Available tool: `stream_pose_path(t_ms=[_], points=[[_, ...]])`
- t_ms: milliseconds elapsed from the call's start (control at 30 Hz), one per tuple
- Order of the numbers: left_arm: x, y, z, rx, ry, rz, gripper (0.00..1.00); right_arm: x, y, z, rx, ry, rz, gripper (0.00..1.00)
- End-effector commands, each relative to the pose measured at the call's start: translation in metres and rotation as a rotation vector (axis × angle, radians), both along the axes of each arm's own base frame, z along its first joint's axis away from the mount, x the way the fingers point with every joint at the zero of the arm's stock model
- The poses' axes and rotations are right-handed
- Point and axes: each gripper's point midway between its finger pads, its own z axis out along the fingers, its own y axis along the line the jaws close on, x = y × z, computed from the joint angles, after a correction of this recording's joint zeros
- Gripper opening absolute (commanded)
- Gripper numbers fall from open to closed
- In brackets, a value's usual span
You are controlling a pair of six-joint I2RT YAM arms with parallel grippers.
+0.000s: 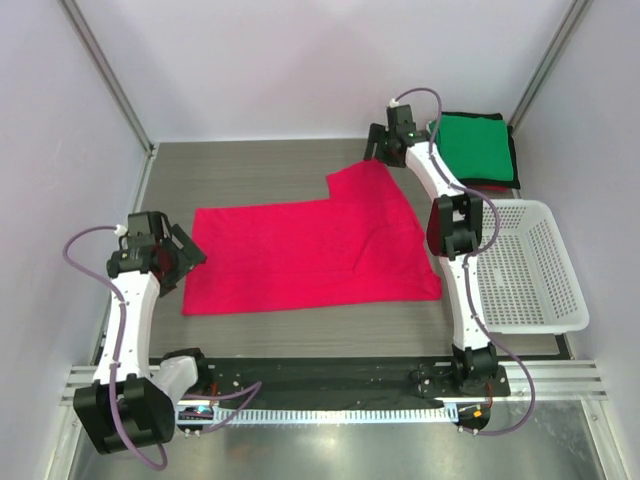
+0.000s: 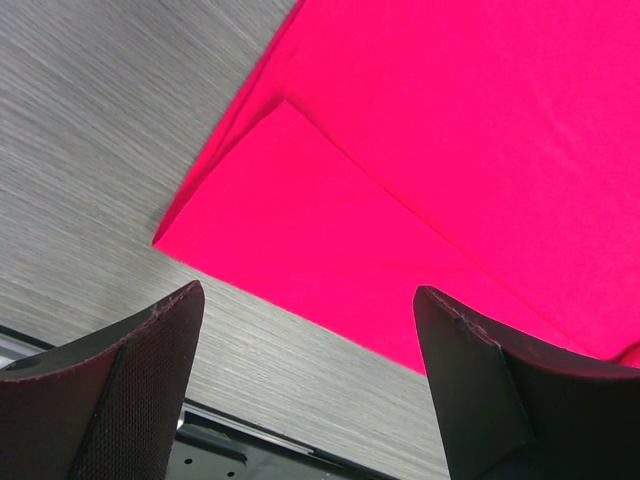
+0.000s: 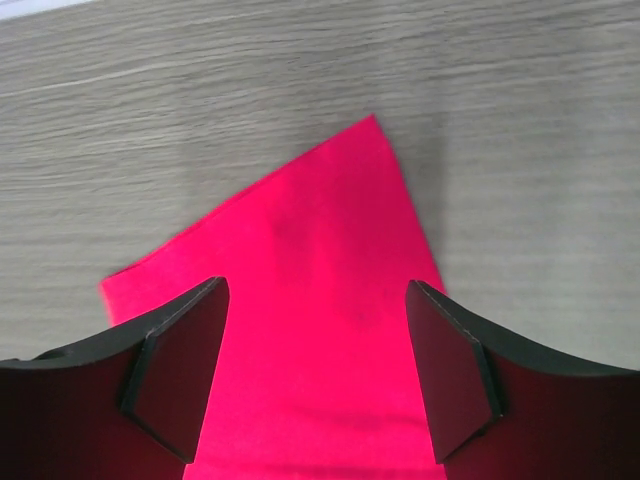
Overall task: Fold and stack the t-shirts
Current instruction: Fold the tshirt
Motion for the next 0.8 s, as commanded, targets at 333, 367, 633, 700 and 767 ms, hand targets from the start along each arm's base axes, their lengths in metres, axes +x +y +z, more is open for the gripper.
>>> stream_pose_path(t_ms=[333,367,633,700,767], points=[[0.005,0.002,0.019,0.077,-0.111,-0.004,0.84,0.066,-0.005,-0.012,-0.041,-0.23,-0.018,0.71],[0.005,0.002,0.019,0.08,-0.111,-0.003,0.84,0.065,-0.002,-0.02,-0.032,-0.219,-0.011,0.7],[0.003,0.002,0.019,0.099,-0.11,0.001,0.84,0.056,0.009,-0.057,-0.023,-0.157,0.02,0.51],[0.003,0.003,0.019,0.104,-0.107,0.006,0.84,0.052,0.009,-0.061,-0.021,-0.14,0.016,0.33],[0.004,0.008,0.016,0.123,-0.094,0.023,0.84,0.05,0.007,-0.059,-0.022,-0.138,0.014,0.19]])
